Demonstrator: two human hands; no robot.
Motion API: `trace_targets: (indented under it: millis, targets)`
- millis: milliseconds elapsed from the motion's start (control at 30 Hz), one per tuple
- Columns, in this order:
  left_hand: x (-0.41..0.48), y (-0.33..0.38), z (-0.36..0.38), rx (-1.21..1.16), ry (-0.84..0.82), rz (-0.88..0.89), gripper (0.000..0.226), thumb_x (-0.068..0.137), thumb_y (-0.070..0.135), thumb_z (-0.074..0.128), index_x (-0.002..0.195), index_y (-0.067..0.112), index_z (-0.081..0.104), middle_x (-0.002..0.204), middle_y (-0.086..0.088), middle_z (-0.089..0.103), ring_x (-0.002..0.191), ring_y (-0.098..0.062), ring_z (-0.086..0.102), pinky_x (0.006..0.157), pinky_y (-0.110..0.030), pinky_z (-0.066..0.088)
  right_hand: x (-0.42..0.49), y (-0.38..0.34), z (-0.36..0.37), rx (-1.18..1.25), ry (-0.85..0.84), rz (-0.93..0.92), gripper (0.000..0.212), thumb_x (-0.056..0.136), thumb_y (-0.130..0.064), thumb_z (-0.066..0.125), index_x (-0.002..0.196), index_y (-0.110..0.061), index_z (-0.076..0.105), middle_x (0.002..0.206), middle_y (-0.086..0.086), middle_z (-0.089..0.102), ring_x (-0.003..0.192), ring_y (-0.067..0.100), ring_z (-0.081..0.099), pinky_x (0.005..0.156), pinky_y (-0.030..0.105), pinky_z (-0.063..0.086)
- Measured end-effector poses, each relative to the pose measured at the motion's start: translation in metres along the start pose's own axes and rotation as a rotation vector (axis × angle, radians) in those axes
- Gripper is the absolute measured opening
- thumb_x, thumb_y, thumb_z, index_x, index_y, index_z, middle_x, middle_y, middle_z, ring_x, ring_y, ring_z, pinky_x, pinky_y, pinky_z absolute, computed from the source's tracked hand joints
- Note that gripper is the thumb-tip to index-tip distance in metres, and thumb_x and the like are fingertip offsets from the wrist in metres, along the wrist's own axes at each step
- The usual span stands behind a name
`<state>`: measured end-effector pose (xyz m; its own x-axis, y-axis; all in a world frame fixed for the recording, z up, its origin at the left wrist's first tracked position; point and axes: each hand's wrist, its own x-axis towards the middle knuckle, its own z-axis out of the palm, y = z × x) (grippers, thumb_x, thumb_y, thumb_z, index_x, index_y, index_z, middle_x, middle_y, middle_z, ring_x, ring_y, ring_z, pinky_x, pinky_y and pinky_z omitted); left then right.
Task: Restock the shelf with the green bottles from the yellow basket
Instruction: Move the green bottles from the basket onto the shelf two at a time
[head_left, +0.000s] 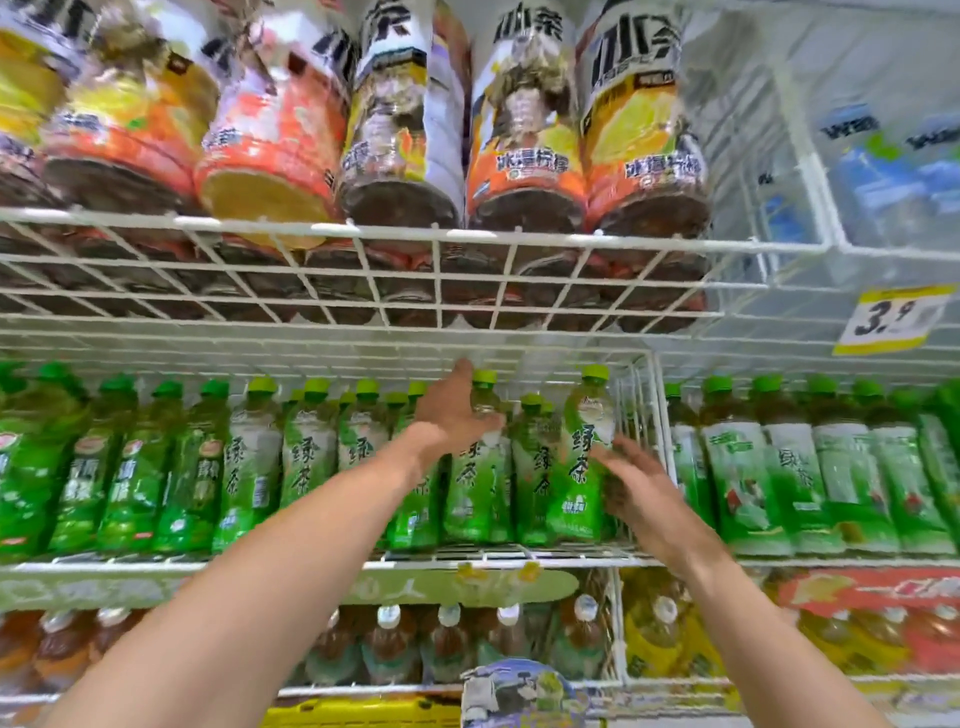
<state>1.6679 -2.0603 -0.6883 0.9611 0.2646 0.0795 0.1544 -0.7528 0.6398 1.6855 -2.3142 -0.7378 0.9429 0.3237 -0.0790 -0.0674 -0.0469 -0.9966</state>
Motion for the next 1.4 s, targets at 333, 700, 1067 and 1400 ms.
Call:
trace_targets:
  millis: [333, 700, 1067, 1400]
  targets:
    - [0.03, -0.001, -0.009, 0.192, -0.089, 0.098, 0.085, 0.083, 0.034, 0.079, 0.15, 0.013, 0.032, 0.133, -0.013, 0.054, 0.118, -0.035, 0.058, 0.089, -0.036, 0.049, 0.054, 0.02, 0.007, -0.553, 0.132, 0.055, 0.083, 0.093, -0.049, 0.066, 0.156, -0.01, 0.028, 0.153, 0.01, 0.045, 0.137, 0.031, 0.047, 0.107, 0.033, 0.039]
    - [0.032, -0.013, -0.021, 0.295, -0.189, 0.096, 0.077, 0.078, 0.042, 0.084, 0.136, 0.009, 0.044, 0.129, -0.013, 0.057, 0.108, -0.027, 0.057, 0.096, -0.041, 0.051, 0.062, 0.017, 0.01, -0.716, 0.149, 0.149, 0.065, 0.097, -0.04, 0.063, 0.15, -0.009, 0.041, 0.154, 0.009, 0.045, 0.139, 0.032, 0.045, 0.114, 0.038, 0.035]
    - [0.031, -0.021, -0.021, 0.255, -0.216, 0.138, 0.084, 0.077, 0.046, 0.084, 0.14, 0.013, 0.039, 0.131, -0.011, 0.055, 0.111, -0.028, 0.057, 0.097, -0.045, 0.051, 0.07, 0.026, 0.013, -0.967, 0.208, 0.103, 0.045, 0.099, -0.045, 0.059, 0.128, -0.011, 0.058, 0.122, 0.007, 0.068, 0.092, 0.02, 0.057, 0.079, 0.021, 0.04]
    - [0.001, -0.023, -0.037, 0.195, -0.1, 0.21, 0.087, 0.084, 0.063, 0.068, 0.15, 0.012, 0.043, 0.151, -0.01, 0.046, 0.136, -0.029, 0.046, 0.108, -0.038, 0.04, 0.051, -0.01, 0.029, -1.044, 0.223, -0.045, 0.066, 0.099, -0.047, 0.057, 0.152, -0.012, 0.038, 0.156, 0.012, 0.041, 0.144, 0.031, 0.039, 0.116, 0.04, 0.036]
